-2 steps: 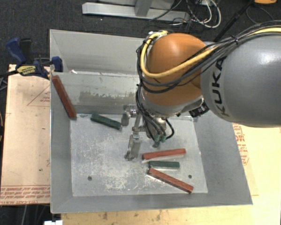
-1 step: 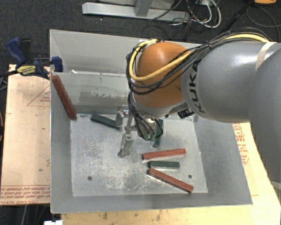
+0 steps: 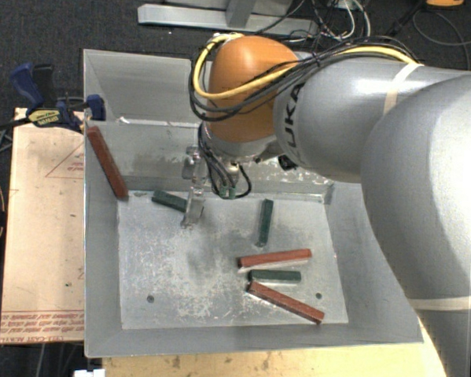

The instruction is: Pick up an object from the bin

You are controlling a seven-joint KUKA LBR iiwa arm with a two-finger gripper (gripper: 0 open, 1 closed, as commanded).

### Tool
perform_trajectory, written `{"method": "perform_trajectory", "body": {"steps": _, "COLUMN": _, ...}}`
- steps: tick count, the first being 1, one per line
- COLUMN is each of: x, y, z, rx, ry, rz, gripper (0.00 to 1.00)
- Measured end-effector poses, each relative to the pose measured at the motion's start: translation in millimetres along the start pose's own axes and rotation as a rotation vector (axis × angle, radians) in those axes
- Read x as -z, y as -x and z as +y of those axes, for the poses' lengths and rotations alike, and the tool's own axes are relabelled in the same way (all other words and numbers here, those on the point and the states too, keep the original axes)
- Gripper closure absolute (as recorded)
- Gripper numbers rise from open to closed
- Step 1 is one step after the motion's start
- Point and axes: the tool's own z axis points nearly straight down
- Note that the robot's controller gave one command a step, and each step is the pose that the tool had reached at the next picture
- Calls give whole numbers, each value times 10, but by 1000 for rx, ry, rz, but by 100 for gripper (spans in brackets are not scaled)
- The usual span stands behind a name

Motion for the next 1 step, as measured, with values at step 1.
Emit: {"method": "perform_trajectory", "body": {"steps": 1, "x": -182, "y": 2, "z": -84, "rx": -170, "ry": -2, "rz": 6, "gripper": 0}}
